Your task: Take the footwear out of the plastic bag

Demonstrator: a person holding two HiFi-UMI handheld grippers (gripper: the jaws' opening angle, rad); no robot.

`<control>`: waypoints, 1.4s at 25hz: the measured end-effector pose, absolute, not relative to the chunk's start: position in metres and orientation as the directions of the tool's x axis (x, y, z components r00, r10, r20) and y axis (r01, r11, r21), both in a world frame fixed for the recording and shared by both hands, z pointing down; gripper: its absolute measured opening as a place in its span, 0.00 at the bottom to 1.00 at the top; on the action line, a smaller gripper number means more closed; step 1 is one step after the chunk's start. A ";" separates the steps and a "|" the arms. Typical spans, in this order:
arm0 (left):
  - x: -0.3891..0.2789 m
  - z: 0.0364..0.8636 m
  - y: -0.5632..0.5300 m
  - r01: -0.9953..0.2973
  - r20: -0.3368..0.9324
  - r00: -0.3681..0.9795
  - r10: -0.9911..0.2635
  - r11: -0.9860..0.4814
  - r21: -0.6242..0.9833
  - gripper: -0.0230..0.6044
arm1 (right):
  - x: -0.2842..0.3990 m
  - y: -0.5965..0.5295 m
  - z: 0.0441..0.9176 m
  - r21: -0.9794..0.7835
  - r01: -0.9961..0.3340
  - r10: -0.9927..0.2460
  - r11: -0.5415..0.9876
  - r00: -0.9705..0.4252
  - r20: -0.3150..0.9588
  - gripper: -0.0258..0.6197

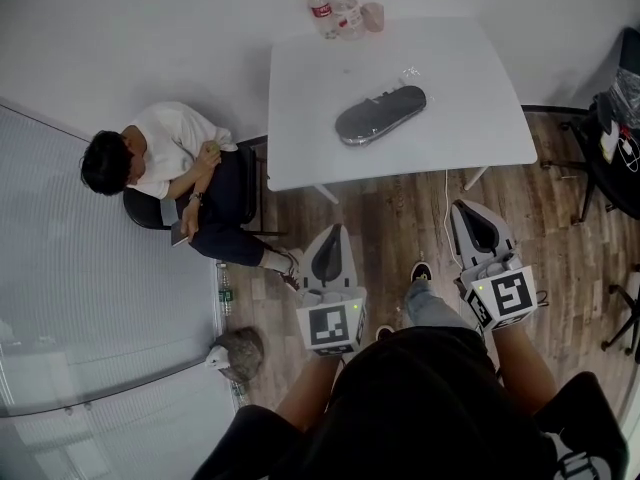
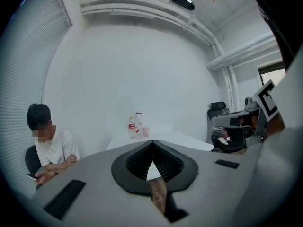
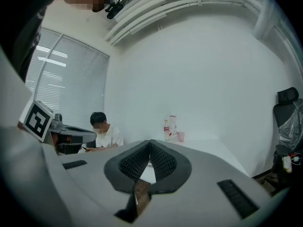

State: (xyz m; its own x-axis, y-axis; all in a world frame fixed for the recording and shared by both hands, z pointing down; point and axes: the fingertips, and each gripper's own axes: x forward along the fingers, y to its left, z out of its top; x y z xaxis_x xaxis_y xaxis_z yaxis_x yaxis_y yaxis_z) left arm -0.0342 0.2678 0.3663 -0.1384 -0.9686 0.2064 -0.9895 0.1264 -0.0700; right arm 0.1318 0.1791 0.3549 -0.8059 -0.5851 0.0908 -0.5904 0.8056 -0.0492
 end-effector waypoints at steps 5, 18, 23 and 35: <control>-0.032 0.367 0.239 -0.986 0.217 -0.159 -0.963 0.142 -0.089 0.07 | 0.136 0.141 0.353 -0.049 -0.587 -0.583 0.808 -0.809 0.077 0.07; -0.012 0.370 0.171 -0.984 0.239 -0.156 -0.959 0.129 -0.126 0.07 | 0.158 0.073 0.355 -0.002 -0.595 -0.594 0.804 -0.802 0.070 0.07; -0.009 0.371 0.161 -0.983 0.238 -0.154 -0.959 0.126 -0.130 0.07 | 0.162 0.063 0.356 -0.010 -0.595 -0.593 0.804 -0.802 0.064 0.07; -0.013 0.368 0.145 -0.983 0.233 -0.155 -0.960 0.125 -0.135 0.07 | 0.159 0.048 0.358 -0.022 -0.591 -0.589 0.806 -0.806 0.062 0.07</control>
